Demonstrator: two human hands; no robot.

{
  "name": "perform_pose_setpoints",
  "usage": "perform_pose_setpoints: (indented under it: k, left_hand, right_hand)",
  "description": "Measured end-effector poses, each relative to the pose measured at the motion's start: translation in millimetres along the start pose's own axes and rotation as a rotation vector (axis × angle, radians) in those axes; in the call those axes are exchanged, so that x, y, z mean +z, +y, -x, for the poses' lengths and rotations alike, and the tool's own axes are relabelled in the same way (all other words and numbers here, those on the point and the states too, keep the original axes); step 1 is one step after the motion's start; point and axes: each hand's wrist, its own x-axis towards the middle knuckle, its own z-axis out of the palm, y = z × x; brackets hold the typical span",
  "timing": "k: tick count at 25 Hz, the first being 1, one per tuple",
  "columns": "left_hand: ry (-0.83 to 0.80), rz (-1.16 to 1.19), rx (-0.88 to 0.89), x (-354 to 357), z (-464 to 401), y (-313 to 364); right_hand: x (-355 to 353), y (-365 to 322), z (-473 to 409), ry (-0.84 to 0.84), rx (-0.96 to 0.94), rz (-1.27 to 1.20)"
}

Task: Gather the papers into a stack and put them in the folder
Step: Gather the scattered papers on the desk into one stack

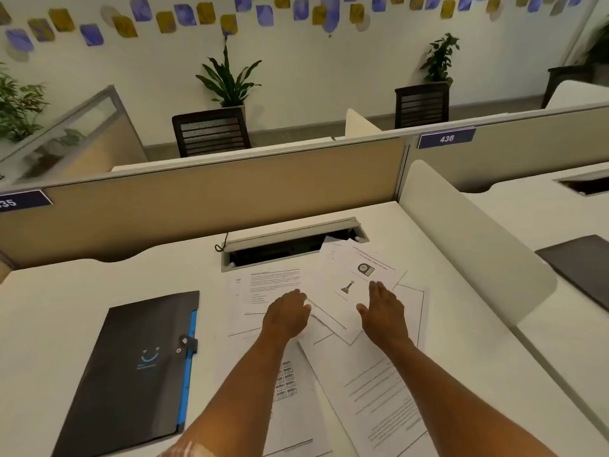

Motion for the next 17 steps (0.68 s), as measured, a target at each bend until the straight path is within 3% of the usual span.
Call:
perform_pose_setpoints:
  k: [6, 17]
  left_hand:
    - [-0.044, 0.101, -0.088, 7, -32, 4]
    - [-0.128, 0.056, -0.208, 36, -85, 12]
  right_hand:
    - [13, 19, -17, -0.199, 0.06, -0.01]
    - [32, 37, -43, -0.207, 0.013, 0.093]
